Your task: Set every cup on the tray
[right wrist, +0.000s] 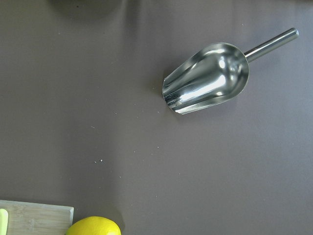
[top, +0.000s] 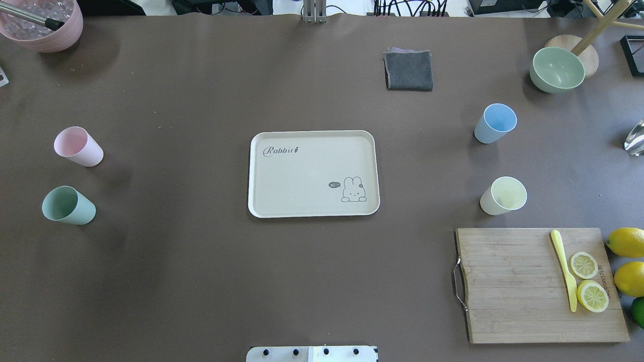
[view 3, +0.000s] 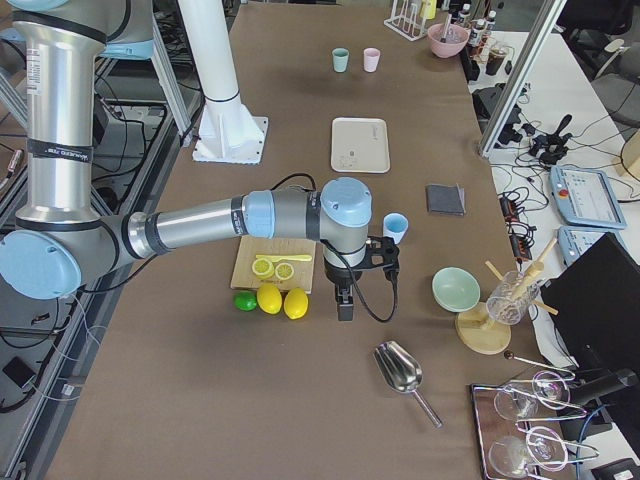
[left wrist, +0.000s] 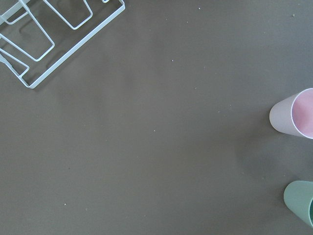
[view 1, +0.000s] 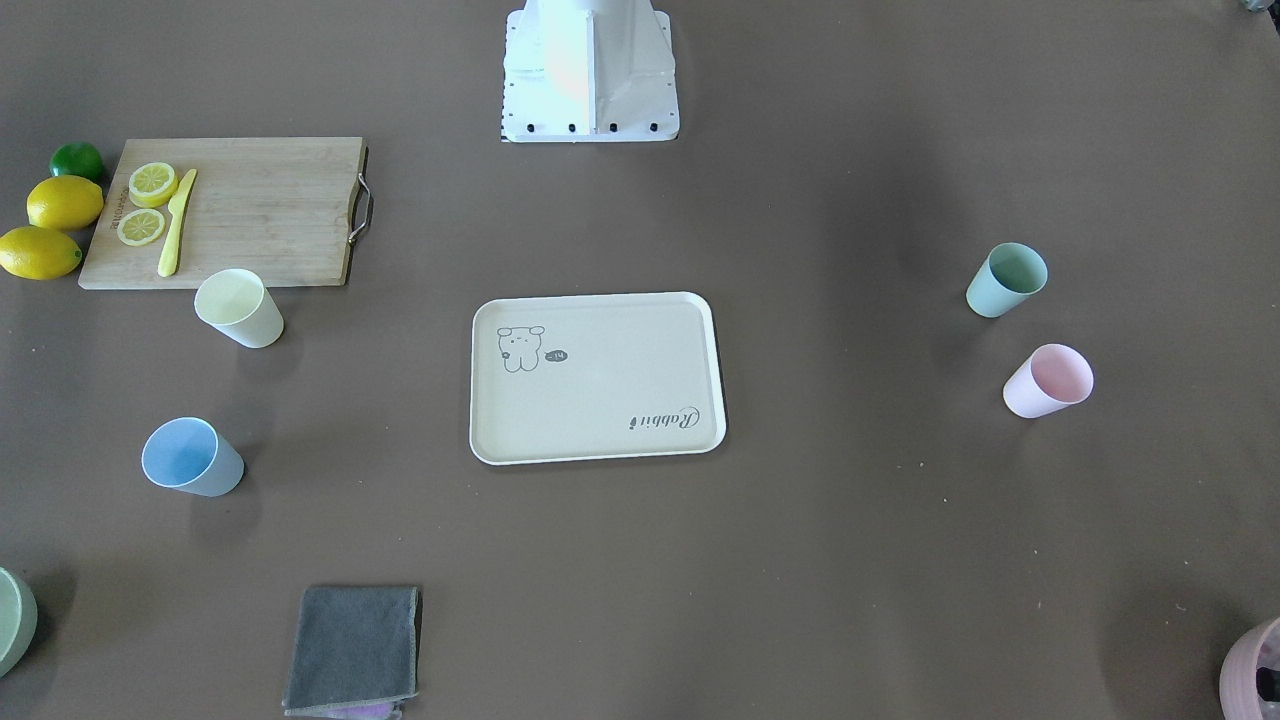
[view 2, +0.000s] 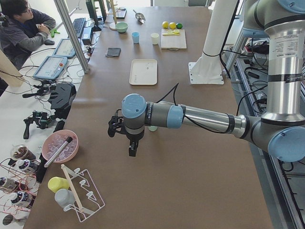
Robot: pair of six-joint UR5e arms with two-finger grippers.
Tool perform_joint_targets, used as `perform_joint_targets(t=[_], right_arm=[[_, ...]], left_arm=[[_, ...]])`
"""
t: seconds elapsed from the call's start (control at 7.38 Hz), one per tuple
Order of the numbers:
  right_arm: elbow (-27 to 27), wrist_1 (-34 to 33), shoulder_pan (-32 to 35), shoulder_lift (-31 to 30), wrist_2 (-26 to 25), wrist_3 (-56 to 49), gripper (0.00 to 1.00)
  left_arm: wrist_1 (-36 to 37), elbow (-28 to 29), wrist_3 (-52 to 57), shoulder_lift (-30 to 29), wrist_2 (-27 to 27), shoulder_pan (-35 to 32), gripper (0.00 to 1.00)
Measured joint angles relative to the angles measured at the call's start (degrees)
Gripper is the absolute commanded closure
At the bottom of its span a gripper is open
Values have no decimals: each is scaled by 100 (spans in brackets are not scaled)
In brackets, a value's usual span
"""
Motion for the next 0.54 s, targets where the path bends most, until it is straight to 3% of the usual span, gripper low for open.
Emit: perform_joint_targets(t=[0.54], right_arm=[[124,0,0,13,200,9,0]], left_arm=[[-871,40,-8,189,10,-4,1]])
